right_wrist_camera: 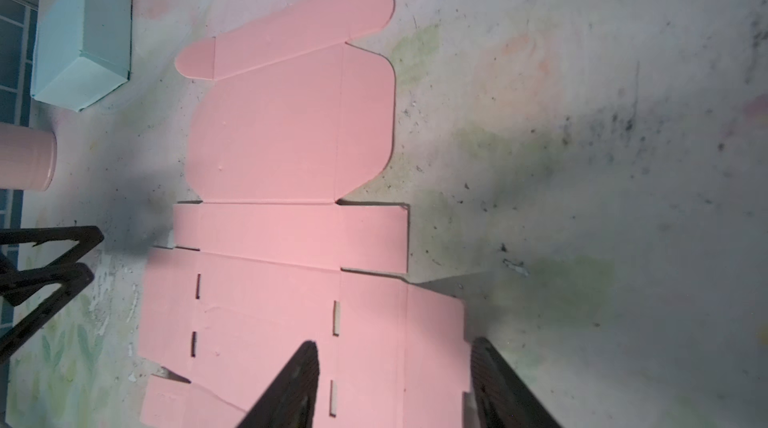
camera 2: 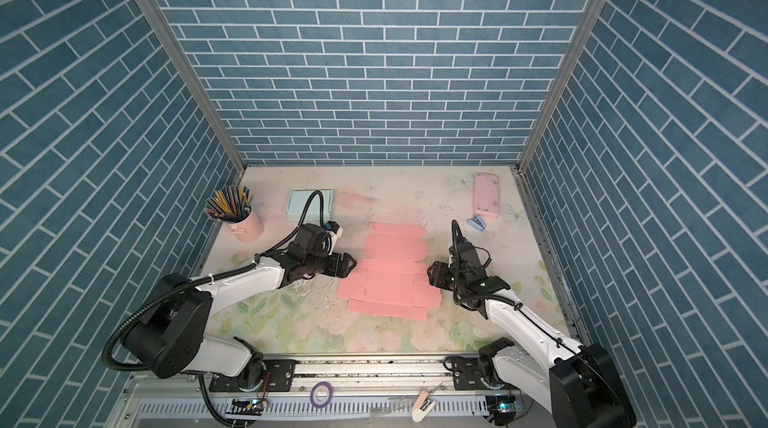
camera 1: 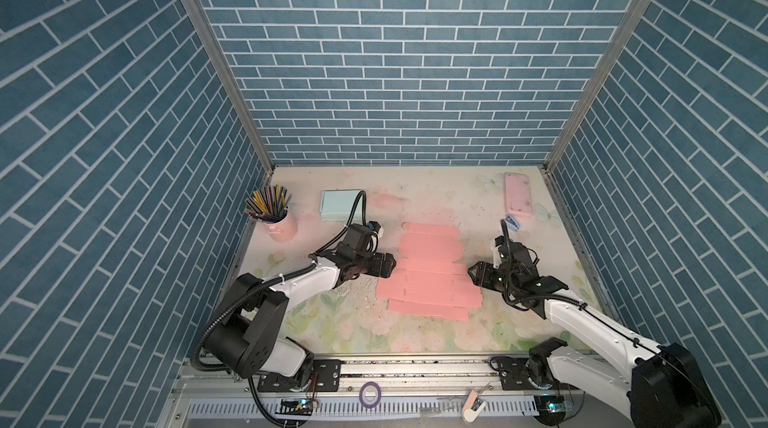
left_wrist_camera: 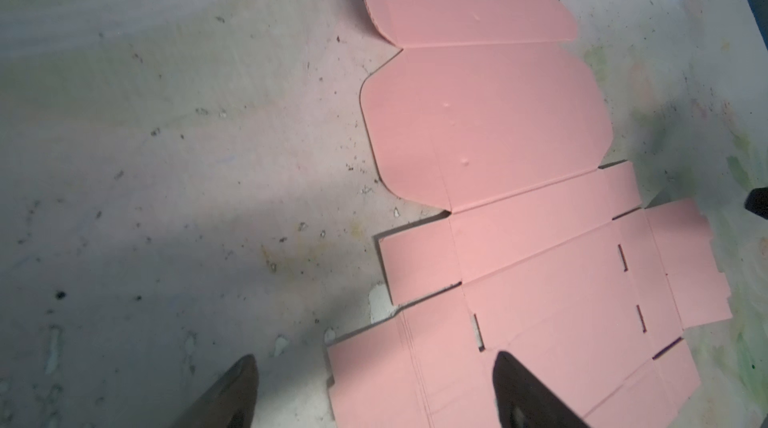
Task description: Fold the paper box
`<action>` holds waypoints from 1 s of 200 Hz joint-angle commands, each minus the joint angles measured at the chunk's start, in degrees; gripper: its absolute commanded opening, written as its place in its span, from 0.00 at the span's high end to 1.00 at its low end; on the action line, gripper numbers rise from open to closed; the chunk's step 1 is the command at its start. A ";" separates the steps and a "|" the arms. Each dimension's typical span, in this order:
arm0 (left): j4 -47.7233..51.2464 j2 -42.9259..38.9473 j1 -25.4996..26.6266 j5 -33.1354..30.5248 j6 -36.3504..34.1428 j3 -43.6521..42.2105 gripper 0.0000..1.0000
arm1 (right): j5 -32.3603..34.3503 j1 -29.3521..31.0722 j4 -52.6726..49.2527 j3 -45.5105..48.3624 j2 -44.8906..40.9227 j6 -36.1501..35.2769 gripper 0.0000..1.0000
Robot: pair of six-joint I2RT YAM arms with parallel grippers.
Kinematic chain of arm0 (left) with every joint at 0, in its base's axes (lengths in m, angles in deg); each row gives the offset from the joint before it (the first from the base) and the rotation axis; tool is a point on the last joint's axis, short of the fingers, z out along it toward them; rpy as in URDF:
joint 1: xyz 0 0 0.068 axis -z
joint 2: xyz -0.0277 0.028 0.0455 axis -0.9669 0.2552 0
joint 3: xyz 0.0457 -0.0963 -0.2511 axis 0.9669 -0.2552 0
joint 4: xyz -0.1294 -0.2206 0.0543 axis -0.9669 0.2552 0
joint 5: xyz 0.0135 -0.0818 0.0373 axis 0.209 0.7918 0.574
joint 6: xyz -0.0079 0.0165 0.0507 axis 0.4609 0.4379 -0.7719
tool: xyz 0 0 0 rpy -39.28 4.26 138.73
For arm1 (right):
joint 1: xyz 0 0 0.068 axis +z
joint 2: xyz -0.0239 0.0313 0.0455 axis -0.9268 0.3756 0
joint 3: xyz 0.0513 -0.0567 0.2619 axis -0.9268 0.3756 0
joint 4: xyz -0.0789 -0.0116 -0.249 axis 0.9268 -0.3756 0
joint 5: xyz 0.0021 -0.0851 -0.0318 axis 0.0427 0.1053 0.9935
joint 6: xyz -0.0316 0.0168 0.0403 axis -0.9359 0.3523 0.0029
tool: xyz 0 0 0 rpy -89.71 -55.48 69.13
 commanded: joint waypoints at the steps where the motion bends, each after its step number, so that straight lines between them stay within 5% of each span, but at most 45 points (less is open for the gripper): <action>1: 1.00 -2.60 -0.06 1.21 0.23 -3.15 0.19 | -0.19 0.76 -0.34 3.45 -1.50 2.13 0.40; 22: -0.27 -1.50 0.00 3.37 0.05 -3.14 0.47 | 1.91 1.35 -7.39 0.25 -3.59 -0.53 0.41; 66: -2.11 -0.29 0.08 4.35 0.42 -2.64 0.74 | 7.41 5.18 -18.73 -4.36 -10.91 -3.14 0.44; 143: -0.02 11.98 0.22 0.82 -1.96 7.93 0.82 | 15.61 24.26 -22.52 -5.78 -4.63 1.76 0.65; 200: -1.18 12.69 0.19 -0.74 -1.19 4.86 0.84 | 17.37 22.68 -14.87 0.38 -4.82 5.12 0.71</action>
